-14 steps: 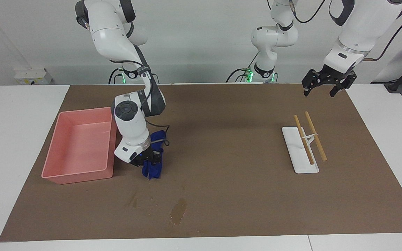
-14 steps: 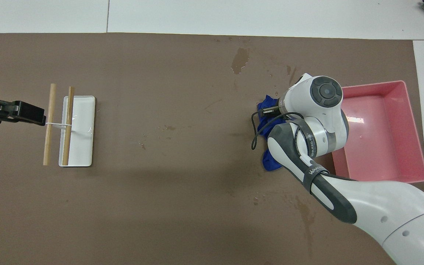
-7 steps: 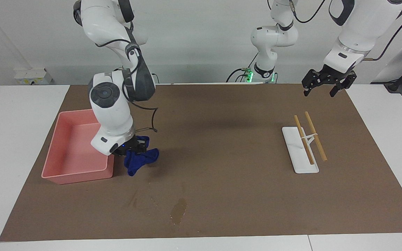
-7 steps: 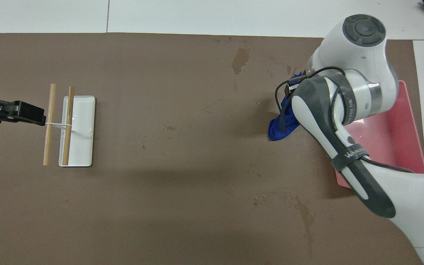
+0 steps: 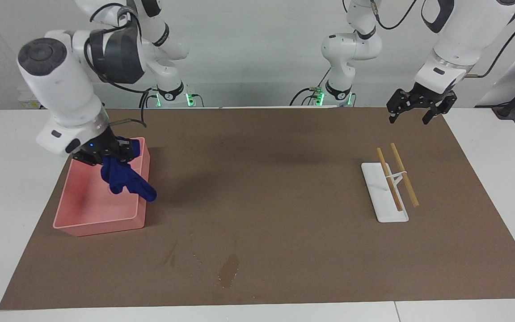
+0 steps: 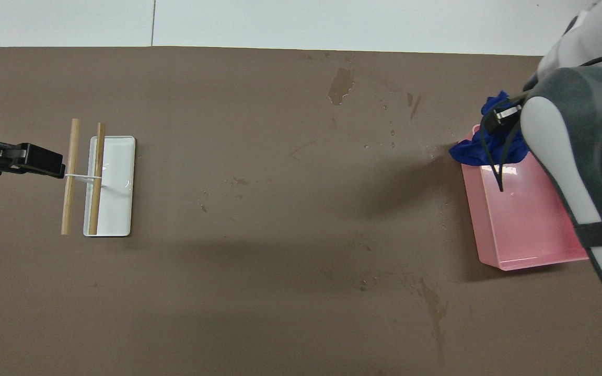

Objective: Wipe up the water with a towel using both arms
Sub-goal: 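Carry the towel with the right gripper over the pink tray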

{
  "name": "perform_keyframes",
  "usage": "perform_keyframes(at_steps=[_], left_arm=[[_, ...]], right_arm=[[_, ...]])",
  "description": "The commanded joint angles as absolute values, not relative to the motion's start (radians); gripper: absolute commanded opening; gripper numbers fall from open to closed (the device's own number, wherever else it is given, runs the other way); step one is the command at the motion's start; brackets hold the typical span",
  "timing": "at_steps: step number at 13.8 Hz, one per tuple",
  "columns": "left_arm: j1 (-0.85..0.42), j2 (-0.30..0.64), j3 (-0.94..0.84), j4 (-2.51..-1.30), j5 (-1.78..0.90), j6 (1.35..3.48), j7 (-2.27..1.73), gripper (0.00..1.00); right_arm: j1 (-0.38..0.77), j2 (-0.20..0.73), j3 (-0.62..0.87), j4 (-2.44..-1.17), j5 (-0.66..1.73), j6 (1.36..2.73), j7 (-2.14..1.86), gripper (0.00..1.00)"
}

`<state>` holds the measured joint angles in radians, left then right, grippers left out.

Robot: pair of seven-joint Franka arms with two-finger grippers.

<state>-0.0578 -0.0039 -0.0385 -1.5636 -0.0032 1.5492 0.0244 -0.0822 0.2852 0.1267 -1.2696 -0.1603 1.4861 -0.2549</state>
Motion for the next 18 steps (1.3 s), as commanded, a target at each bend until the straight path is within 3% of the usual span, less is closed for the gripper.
perform_keyframes(at_steps=[1, 4, 7, 9, 10, 11, 12, 18], left_arm=[[-0.066, -0.029, -0.032, -1.589, 0.006, 1.543, 0.031, 1.0], [-0.066, -0.029, -0.032, -1.589, 0.006, 1.54, 0.031, 1.0], [-0.066, -0.029, -0.032, -1.589, 0.006, 1.542, 0.031, 1.0], [-0.066, -0.029, -0.032, -1.589, 0.006, 1.54, 0.031, 1.0], [-0.066, -0.028, -0.032, -1.589, 0.006, 1.54, 0.031, 1.0], [-0.066, -0.029, -0.032, -1.589, 0.006, 1.54, 0.031, 1.0], [-0.066, -0.029, -0.032, -1.589, 0.006, 1.542, 0.031, 1.0], [-0.066, -0.028, -0.032, -1.589, 0.006, 1.542, 0.031, 1.0]], right_arm=[[-0.141, 0.216, 0.137, -1.281, -0.201, 1.456, -0.363, 0.0], [-0.232, 0.19, 0.143, -1.324, -0.184, 1.515, -0.455, 0.0], [-0.238, 0.097, 0.141, -1.573, -0.181, 1.706, -0.448, 0.0], [-0.259, 0.019, 0.143, -1.789, -0.179, 1.909, -0.449, 0.15], [-0.259, 0.0, 0.143, -1.846, -0.179, 1.954, -0.448, 0.29], [-0.259, -0.003, 0.141, -1.867, -0.179, 1.968, -0.452, 0.55], [-0.262, -0.002, 0.143, -1.867, -0.178, 1.97, -0.46, 1.0], [-0.256, 0.008, 0.143, -1.842, -0.109, 1.961, -0.505, 1.0]])
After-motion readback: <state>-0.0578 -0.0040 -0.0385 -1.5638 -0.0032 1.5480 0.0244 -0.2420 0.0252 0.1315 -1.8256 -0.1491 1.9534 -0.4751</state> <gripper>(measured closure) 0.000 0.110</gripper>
